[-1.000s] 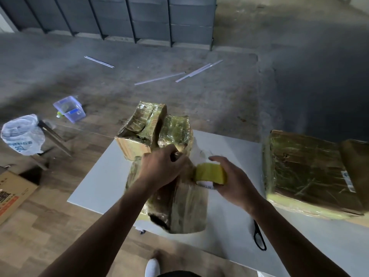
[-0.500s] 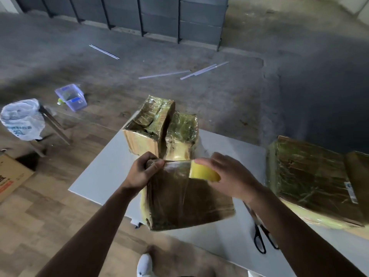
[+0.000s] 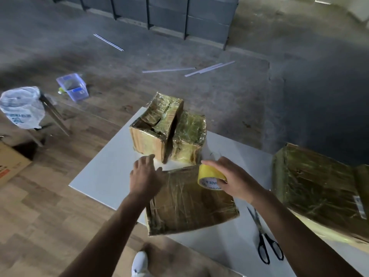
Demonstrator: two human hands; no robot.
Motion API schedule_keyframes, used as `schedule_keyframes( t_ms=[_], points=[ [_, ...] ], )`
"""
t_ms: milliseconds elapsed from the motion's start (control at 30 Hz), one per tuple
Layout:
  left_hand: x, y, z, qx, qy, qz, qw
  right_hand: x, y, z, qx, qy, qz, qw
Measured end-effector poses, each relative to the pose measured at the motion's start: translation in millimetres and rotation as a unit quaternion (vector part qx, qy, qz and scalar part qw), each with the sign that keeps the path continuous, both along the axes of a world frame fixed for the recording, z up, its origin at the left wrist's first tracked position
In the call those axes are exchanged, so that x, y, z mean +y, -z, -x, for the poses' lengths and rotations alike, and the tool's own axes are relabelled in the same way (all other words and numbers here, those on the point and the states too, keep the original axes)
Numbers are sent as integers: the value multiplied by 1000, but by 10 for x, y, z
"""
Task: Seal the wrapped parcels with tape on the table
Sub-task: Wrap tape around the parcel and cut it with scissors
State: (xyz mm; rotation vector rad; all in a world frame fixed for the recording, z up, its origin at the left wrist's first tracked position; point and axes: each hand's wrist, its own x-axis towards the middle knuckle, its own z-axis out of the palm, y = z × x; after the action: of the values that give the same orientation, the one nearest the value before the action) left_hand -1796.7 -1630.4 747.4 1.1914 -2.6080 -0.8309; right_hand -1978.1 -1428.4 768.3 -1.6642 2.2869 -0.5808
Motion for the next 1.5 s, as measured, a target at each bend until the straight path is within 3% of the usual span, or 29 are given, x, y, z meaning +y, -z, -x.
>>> schedule_keyframes(
  t_ms=[133,233,367,433,733,867,1000,1333,1400,1500],
  points=[
    [446,156,197,-26,51,39,998,30,-52,62,-144,55,14,988],
    [434,365,149,-64,67,95,991,16,-189,109,-85,43,8,995],
    [371,424,125,-20,65,94,993,19,-363,375,132,-4,-50,990],
    [374,410,142,-35,77,94,992,37,-421,429,179,-18,-92,979],
    [226,398,117,-50,108,111,987,40,-535,566,223,-70,-156,960],
    [77,415,23,-55,145,117,981,276,-444,746,176,-14,-173,969],
    [104,428,67,-78,166,133,974,339,-255,686,214,2,-217,952],
    [230,297,208,-166,192,182,950,349,336,489,208,29,-236,949],
    [338,258,295,-139,232,206,940,303,425,418,208,28,-241,948],
    [466,235,401,-136,332,160,919,255,504,312,225,35,-251,941]
  ],
)
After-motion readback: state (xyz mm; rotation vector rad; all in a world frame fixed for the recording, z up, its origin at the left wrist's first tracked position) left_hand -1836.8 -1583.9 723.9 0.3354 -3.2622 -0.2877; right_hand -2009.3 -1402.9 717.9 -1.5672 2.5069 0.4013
